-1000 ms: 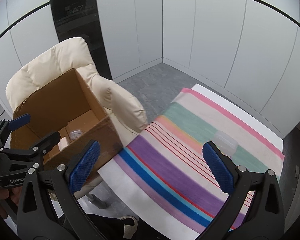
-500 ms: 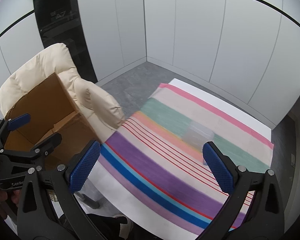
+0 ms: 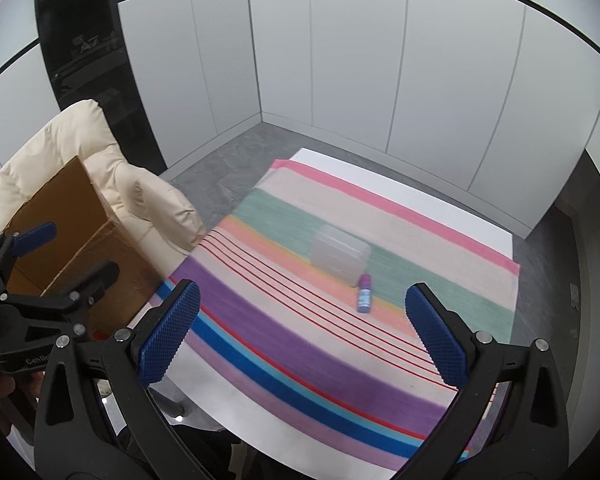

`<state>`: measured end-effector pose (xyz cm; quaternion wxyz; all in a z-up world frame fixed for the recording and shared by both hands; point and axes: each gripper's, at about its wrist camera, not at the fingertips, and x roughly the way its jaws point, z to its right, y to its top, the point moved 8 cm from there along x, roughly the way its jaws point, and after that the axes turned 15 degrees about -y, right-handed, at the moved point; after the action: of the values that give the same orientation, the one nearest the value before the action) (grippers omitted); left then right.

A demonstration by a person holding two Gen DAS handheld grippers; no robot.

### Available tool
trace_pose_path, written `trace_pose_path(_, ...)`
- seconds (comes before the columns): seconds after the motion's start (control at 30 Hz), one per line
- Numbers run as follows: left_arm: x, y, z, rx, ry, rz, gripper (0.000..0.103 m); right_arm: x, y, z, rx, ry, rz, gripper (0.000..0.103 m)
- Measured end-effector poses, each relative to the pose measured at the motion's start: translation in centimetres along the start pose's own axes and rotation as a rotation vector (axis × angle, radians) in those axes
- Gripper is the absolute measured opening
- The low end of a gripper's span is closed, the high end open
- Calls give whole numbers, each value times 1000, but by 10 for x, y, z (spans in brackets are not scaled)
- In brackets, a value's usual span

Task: Organize objects
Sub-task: 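Move both open tools back from the box toward the clear box and spray bottle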

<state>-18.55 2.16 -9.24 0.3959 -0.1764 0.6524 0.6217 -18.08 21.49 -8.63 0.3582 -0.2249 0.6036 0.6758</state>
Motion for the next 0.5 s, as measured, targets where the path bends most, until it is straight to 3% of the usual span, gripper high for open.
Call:
trace_pose_path(0.17,12,0,31,93,10,-18,103,1,-7,23,22,-24,-9,103)
trace_pose_path(0.5,32,2,68,88,-105,-83,103,12,-31,70,75,-73,-60,103)
